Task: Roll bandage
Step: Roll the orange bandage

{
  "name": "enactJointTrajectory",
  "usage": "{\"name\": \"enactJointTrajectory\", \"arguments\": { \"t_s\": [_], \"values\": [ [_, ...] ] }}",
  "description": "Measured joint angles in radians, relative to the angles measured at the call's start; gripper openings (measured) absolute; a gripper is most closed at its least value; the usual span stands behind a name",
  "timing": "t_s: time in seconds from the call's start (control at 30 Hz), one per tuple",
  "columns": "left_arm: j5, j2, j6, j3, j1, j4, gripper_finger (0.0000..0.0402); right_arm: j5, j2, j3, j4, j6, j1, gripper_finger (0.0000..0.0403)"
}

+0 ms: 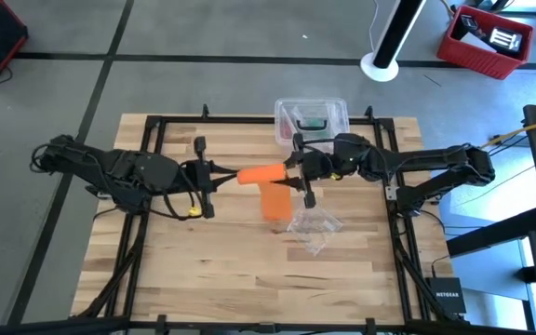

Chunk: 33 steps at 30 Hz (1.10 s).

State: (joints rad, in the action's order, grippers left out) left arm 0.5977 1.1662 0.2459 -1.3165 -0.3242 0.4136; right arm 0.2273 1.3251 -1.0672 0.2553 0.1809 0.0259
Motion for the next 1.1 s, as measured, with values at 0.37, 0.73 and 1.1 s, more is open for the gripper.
{"name": "enactJointTrajectory", "arguments": {
  "t_s": [0.37,0.73,1.1],
  "values": [
    [-0.323,0.018,-0.042,0.000,-0.007,-0.057,0.0000,-0.096,0.009,0.000,0.004,0.183,0.000,0.0005],
    [-0.305,0.074,-0.048,0.000,0.014,-0.020,0.0000,-0.111,0.008,0.000,0.058,0.267,-0.042,0.0003],
    [-0.245,0.078,-0.223,0.000,0.032,0.229,0.0017,-0.271,0.008,0.000,-0.183,0.182,-0.039,0.0104]
  ]
}}
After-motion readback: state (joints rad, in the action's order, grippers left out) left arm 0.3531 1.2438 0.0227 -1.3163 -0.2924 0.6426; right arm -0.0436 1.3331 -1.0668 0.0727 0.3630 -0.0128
